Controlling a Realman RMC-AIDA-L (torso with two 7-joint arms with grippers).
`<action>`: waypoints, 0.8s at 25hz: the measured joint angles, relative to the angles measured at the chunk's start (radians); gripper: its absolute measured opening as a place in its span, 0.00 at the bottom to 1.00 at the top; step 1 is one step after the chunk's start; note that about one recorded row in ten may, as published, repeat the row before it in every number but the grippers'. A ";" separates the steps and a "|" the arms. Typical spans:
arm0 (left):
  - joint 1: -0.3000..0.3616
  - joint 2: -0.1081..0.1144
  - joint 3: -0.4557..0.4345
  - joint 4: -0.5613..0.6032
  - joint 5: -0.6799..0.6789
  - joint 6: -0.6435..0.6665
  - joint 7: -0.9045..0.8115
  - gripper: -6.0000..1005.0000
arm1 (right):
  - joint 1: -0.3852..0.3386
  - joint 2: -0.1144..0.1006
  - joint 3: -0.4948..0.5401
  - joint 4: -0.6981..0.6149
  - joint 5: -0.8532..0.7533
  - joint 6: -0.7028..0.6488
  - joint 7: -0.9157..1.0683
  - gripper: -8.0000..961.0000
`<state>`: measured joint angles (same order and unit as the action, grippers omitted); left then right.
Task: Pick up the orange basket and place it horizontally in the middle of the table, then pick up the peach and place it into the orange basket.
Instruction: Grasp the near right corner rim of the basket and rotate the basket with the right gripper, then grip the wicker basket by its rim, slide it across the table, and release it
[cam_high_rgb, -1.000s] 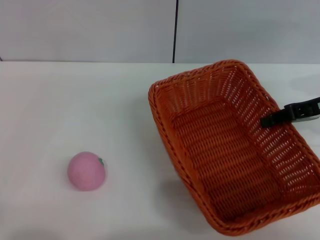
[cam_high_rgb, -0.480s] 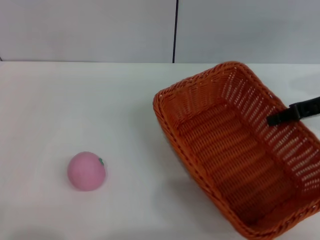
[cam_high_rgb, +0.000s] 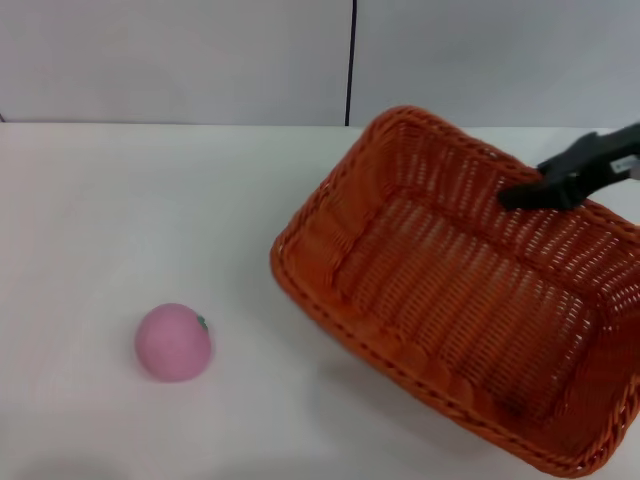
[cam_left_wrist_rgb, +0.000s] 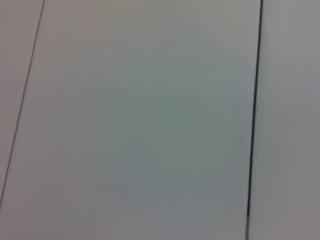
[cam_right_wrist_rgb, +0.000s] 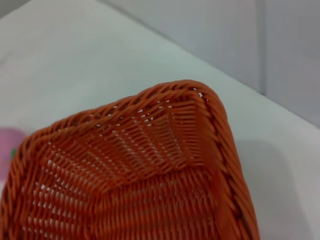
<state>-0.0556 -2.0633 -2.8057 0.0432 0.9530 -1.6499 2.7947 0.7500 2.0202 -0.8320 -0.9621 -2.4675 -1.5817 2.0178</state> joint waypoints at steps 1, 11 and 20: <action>0.006 0.000 0.008 -0.006 0.000 -0.011 0.000 0.48 | 0.006 0.005 -0.020 -0.005 0.002 0.009 -0.021 0.17; 0.060 0.000 0.140 -0.057 0.001 -0.109 0.010 0.48 | 0.014 0.052 -0.177 -0.096 0.058 0.129 -0.265 0.17; 0.083 -0.001 0.148 -0.059 0.001 -0.156 0.011 0.47 | 0.050 0.051 -0.230 -0.030 0.186 0.195 -0.512 0.17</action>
<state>0.0273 -2.0644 -2.6577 -0.0154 0.9539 -1.8060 2.8053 0.8001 2.0711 -1.0623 -0.9918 -2.2813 -1.3865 1.5062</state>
